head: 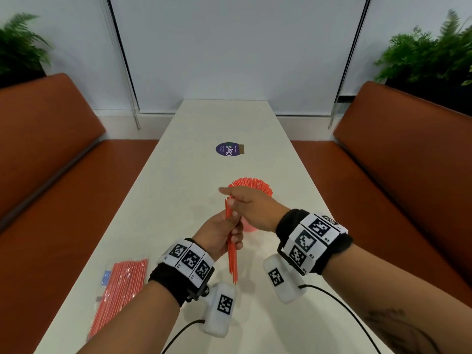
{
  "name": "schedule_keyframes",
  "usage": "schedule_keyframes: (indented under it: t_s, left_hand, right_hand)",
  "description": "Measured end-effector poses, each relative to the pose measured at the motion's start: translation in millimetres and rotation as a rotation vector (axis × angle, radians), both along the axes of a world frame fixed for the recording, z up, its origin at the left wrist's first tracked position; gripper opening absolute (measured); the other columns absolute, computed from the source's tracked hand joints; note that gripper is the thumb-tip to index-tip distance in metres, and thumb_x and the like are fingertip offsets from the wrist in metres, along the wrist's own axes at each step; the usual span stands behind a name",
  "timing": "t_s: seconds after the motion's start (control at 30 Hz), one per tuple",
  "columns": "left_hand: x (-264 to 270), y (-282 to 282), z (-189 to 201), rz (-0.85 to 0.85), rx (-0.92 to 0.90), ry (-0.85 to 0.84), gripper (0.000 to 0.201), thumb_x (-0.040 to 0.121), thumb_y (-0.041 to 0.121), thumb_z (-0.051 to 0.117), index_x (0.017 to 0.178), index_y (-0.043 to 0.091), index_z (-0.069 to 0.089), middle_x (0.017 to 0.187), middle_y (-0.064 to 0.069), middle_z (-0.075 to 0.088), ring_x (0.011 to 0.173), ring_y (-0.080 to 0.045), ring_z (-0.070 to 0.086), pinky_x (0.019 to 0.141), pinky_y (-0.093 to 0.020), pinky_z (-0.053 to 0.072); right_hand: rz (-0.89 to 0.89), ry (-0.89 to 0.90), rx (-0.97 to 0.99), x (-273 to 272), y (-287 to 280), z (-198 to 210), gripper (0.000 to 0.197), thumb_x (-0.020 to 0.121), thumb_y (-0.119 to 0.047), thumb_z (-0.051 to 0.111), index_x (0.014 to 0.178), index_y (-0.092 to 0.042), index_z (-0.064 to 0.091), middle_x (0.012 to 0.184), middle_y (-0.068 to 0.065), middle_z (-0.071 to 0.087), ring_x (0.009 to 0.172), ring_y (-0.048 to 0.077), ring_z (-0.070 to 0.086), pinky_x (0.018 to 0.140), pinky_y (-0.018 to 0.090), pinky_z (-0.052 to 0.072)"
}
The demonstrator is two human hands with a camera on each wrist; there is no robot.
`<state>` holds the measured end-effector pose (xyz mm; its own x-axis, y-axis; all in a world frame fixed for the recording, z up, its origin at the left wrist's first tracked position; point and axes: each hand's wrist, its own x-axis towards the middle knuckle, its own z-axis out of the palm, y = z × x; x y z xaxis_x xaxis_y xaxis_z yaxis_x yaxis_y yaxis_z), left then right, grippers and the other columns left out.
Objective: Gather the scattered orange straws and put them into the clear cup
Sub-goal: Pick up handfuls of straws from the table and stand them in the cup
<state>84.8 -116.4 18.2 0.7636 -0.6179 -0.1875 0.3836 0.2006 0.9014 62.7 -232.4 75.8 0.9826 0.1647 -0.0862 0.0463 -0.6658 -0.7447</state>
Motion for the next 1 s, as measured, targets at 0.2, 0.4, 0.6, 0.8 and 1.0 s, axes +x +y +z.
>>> schedule_keyframes:
  t_s: [0.2, 0.4, 0.6, 0.8, 1.0]
  left_hand:
    - [3.7, -4.7, 4.2, 0.188, -0.013, -0.074, 0.030, 0.098, 0.030, 0.033, 0.080, 0.012, 0.048, 0.048, 0.009, 0.046, 0.044, -0.005, 0.047, 0.055, -0.023, 0.043]
    - [-6.2, -17.0, 23.5, 0.292, 0.540, -0.576, 0.035, 0.097, 0.034, 0.035, 0.119, 0.010, 0.047, 0.120, -0.012, 0.047, 0.119, -0.022, 0.044, 0.102, -0.036, 0.041]
    - [-3.7, -22.5, 31.7, 0.223, 0.177, -0.289, 0.048, 0.090, 0.055, 0.037, 0.118, 0.019, 0.048, 0.098, 0.006, 0.054, 0.089, -0.007, 0.055, 0.058, -0.010, 0.048]
    - [-2.6, -7.9, 6.6, -0.023, 0.051, 0.264, 0.066, 0.097, 0.050, 0.009, 0.096, 0.005, 0.058, 0.086, -0.013, 0.068, 0.085, -0.023, 0.064, 0.080, -0.033, 0.051]
    - [0.4, 0.0, 0.2, 0.014, -0.056, 0.334, 0.046, 0.101, 0.038, 0.016, 0.110, 0.020, 0.056, 0.106, -0.008, 0.064, 0.092, -0.023, 0.065, 0.071, -0.037, 0.056]
  right_hand:
    - [-0.157, 0.104, 0.496, -10.2, 0.5, -22.9, 0.081, 0.084, 0.003, 0.050, 0.149, -0.024, 0.011, 0.147, 0.007, 0.035, 0.125, 0.022, 0.048, 0.096, 0.035, 0.043]
    - [-0.045, -0.108, 0.407, -17.5, 13.9, -33.9, 0.030, 0.081, 0.015, 0.045, 0.109, 0.007, 0.044, 0.081, 0.003, 0.050, 0.067, -0.005, 0.051, 0.059, 0.007, 0.042]
    - [-0.338, -0.206, 0.551, -8.3, 8.8, -26.7, 0.009, 0.096, -0.017, 0.041, 0.096, -0.013, 0.049, 0.071, 0.001, 0.052, 0.059, 0.012, 0.048, 0.054, 0.025, 0.040]
    - [-0.344, -0.191, 0.646, -11.8, 5.6, -12.5, 0.016, 0.098, -0.025, 0.042, 0.083, -0.022, 0.045, 0.065, 0.002, 0.049, 0.059, 0.014, 0.050, 0.065, 0.028, 0.046]
    - [-0.274, -0.124, 0.564, -14.4, 12.7, -36.9, 0.013, 0.096, -0.023, 0.046, 0.083, -0.019, 0.047, 0.068, 0.003, 0.056, 0.068, 0.017, 0.056, 0.069, 0.032, 0.049]
